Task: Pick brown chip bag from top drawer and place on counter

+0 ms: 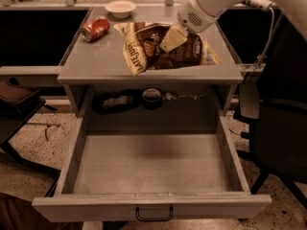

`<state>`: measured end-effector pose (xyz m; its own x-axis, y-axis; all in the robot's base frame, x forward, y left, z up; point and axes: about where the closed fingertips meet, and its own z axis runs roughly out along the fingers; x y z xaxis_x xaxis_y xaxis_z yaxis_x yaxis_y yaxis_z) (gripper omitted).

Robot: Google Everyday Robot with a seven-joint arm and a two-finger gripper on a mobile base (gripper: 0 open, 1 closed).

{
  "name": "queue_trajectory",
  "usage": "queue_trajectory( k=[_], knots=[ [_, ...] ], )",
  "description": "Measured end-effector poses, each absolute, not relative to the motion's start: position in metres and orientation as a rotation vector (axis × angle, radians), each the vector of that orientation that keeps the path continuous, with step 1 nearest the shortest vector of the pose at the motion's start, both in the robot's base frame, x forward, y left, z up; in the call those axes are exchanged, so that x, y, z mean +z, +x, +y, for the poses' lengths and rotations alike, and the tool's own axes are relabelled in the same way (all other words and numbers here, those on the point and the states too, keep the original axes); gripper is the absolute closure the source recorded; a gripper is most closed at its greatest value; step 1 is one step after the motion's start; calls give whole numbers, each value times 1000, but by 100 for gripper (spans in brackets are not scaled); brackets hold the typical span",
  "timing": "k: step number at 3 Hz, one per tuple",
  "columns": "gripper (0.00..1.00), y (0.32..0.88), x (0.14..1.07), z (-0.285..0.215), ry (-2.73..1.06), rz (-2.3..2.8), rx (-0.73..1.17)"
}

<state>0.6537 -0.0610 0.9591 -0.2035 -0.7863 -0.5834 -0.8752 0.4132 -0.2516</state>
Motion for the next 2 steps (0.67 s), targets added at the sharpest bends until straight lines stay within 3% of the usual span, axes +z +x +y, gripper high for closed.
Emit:
queue_trajectory(
  k=[1, 2],
  knots=[
    [100, 724, 951, -93, -1219, 2085, 47],
    [100, 763, 913, -128, -1030, 2209, 57]
  ],
)
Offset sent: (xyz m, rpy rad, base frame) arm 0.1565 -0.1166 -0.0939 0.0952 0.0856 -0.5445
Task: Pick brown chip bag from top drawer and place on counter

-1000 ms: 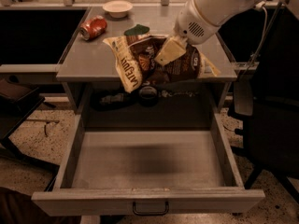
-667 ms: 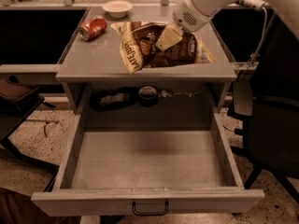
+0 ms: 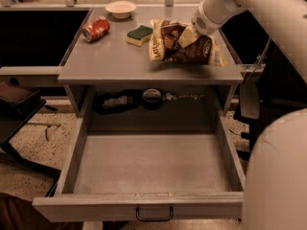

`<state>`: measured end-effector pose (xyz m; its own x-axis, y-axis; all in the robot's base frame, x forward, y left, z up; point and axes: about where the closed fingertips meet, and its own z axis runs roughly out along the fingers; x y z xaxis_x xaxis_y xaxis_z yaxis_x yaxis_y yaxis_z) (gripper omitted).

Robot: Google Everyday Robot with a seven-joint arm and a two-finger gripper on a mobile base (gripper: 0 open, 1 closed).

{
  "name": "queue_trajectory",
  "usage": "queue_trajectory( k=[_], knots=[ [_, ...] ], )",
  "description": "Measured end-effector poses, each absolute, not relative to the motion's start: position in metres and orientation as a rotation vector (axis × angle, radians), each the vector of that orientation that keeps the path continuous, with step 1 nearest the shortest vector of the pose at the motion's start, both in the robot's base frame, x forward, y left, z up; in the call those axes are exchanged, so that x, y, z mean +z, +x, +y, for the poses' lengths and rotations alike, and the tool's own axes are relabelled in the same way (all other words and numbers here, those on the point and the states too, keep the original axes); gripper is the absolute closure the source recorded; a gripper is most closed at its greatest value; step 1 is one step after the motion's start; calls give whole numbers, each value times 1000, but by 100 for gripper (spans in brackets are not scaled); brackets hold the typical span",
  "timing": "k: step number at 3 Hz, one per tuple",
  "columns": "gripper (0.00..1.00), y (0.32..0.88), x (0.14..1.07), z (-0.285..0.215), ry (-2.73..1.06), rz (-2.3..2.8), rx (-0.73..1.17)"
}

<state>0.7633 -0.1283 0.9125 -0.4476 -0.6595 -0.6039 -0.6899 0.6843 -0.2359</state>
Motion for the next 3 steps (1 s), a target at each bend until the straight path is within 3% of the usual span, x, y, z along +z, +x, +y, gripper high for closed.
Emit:
queue_trajectory(
  k=[1, 2, 3],
  knots=[
    [100, 771, 883, -137, -982, 2270, 137],
    [82, 771, 883, -136, -982, 2270, 137],
    [58, 771, 883, -136, -982, 2270, 137]
  ],
)
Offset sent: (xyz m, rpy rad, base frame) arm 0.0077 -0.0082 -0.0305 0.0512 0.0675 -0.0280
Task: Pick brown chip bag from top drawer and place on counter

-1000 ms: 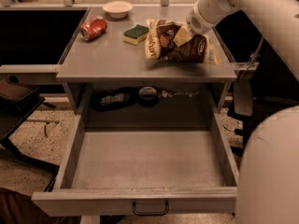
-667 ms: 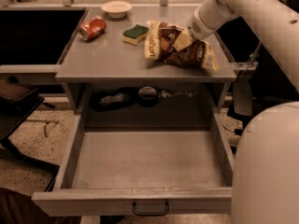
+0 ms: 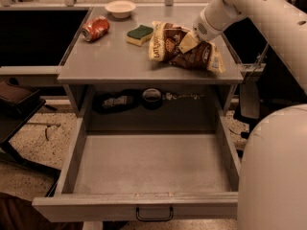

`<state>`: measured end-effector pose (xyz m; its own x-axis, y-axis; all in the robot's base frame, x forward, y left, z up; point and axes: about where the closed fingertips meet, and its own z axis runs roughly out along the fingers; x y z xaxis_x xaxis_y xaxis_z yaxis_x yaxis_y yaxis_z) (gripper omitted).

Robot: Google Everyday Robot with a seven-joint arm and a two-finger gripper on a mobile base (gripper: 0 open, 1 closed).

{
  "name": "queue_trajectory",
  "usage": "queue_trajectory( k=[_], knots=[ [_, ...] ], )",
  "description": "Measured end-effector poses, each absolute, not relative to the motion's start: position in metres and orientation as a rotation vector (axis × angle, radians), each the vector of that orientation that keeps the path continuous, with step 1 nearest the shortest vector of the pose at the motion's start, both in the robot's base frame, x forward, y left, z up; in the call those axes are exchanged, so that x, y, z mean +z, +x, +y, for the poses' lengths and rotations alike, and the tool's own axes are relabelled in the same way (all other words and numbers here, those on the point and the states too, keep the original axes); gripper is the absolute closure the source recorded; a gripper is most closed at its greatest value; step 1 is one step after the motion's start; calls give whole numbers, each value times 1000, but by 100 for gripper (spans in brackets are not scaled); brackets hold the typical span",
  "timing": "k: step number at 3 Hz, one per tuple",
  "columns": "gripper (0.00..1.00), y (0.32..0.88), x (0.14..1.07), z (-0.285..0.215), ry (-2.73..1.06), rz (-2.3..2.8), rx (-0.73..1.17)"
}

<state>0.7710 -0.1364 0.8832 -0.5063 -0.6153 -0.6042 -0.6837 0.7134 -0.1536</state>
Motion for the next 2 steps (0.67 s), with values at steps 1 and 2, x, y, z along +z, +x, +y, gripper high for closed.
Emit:
queue_trajectory(
  k=[1, 2],
  knots=[
    [36, 771, 883, -136, -982, 2270, 137],
    [12, 771, 883, -136, -982, 2270, 137]
  ],
)
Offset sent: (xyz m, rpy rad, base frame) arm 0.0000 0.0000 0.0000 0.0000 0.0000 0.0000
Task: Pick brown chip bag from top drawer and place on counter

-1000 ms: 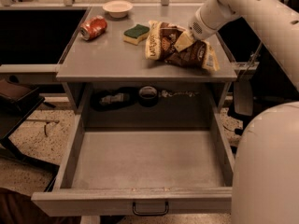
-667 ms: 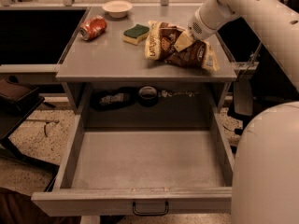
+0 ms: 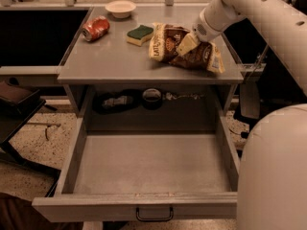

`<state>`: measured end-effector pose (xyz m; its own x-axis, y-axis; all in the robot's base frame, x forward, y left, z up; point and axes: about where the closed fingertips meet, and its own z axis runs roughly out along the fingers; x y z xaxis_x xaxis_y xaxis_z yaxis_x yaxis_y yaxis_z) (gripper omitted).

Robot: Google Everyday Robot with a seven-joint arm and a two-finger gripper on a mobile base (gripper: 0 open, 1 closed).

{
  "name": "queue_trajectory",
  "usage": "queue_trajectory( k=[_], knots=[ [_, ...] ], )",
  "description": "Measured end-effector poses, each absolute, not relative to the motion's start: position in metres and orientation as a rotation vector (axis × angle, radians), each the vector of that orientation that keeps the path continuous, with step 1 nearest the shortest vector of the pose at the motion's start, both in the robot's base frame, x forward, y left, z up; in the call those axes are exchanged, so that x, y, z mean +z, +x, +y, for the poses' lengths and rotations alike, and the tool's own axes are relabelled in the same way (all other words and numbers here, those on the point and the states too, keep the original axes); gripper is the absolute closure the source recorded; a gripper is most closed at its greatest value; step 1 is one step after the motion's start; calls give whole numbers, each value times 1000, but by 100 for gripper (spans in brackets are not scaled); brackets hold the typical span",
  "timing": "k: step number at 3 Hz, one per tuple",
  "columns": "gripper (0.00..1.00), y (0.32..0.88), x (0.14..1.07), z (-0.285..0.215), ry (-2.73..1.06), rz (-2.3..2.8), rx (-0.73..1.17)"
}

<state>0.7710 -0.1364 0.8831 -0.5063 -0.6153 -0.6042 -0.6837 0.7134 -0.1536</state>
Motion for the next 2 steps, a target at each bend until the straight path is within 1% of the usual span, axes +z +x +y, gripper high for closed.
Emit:
queue_trajectory(
  k=[1, 2],
  knots=[
    [0, 771, 883, -136, -982, 2270, 137],
    [0, 771, 883, -136, -983, 2270, 138]
  ],
)
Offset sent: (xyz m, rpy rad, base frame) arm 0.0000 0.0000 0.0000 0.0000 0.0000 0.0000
